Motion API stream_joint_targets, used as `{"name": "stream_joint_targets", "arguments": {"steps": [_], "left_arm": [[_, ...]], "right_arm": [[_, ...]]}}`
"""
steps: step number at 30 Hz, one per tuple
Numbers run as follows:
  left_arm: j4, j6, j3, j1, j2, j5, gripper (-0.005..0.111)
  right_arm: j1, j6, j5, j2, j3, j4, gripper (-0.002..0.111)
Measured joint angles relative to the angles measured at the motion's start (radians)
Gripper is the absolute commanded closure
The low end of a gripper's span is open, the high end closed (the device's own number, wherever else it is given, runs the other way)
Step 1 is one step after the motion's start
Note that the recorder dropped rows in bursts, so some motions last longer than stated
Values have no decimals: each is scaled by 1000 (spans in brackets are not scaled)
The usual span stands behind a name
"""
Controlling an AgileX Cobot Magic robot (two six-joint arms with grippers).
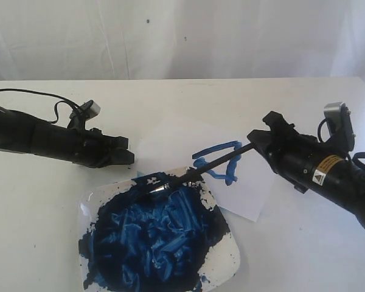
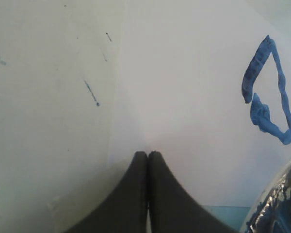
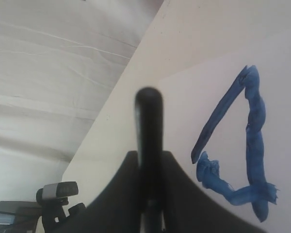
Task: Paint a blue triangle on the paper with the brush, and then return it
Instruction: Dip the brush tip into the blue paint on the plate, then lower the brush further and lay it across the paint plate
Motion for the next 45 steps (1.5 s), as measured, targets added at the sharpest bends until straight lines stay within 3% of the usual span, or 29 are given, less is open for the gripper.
{"name": "stream_joint_targets", "arguments": {"steps": [40, 45], "left_arm": [[0, 0, 0, 0, 0, 0, 107], [0, 0, 0, 0, 0, 0, 107]], "right_arm": [[43, 40, 110, 0, -5, 14, 108], [43, 43, 116, 0, -5, 16, 97]]}}
